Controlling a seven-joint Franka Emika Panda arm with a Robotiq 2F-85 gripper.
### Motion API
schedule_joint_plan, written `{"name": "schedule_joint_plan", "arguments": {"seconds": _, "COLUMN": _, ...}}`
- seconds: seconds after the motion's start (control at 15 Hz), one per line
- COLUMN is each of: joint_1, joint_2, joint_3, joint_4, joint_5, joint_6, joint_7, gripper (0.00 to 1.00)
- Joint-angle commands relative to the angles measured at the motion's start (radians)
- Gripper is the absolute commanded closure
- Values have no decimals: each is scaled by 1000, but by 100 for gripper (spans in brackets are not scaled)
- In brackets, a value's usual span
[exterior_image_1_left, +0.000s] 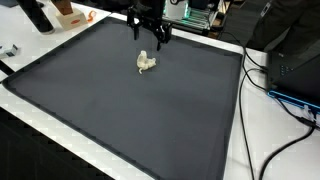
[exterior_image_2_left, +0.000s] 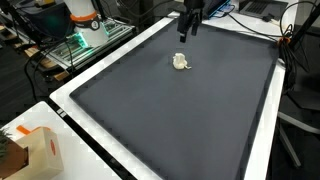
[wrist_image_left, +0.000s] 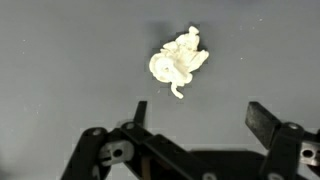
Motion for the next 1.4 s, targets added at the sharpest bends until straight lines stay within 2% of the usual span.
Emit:
{"name": "schedule_joint_plan", "arguments": {"seconds": 0.0, "joint_1": -54, "joint_2": -78, "joint_3": 25, "joint_4": -53, "joint_5": 128, "joint_6": 11, "joint_7": -96, "gripper": 0}}
{"name": "schedule_joint_plan", "arguments": {"seconds": 0.33, "joint_1": -87, "joint_2": -125, "joint_3": 23, "joint_4": -48, "joint_5": 230, "joint_6": -10, "joint_7": -171, "gripper": 0}}
{"name": "schedule_joint_plan", "arguments": {"seconds": 0.4, "joint_1": -77, "joint_2": -87, "joint_3": 21, "joint_4": -16, "joint_5": 186, "joint_6": -3, "joint_7": -132, "gripper": 0}}
{"name": "schedule_joint_plan", "arguments": {"seconds": 0.73, "joint_1": -85, "joint_2": -103, "joint_3": 22, "joint_4": -20, "joint_5": 200, "joint_6": -6, "joint_7": -145, "gripper": 0}}
{"name": "schedule_joint_plan", "arguments": {"seconds": 0.8, "joint_1": -89, "joint_2": -96, "joint_3": 25, "joint_4": -17, "joint_5": 205, "joint_6": -6, "joint_7": -200, "gripper": 0}}
{"name": "schedule_joint_plan", "arguments": {"seconds": 0.87, "joint_1": -102, "joint_2": -71, "joint_3": 30, "joint_4": -17, "joint_5": 241, "joint_6": -15, "joint_7": -322, "gripper": 0}}
{"name": "schedule_joint_plan", "arguments": {"seconds": 1.0, "joint_1": -113, "joint_2": -45, "joint_3": 33, "joint_4": -28, "joint_5": 245, "joint_6": 5, "joint_7": -444, "gripper": 0}}
{"name": "schedule_joint_plan", "arguments": {"seconds": 1.33, "joint_1": -144, "joint_2": 43, "joint_3": 45, "joint_4": -32, "joint_5": 221, "joint_6": 34, "joint_7": -694, "gripper": 0}}
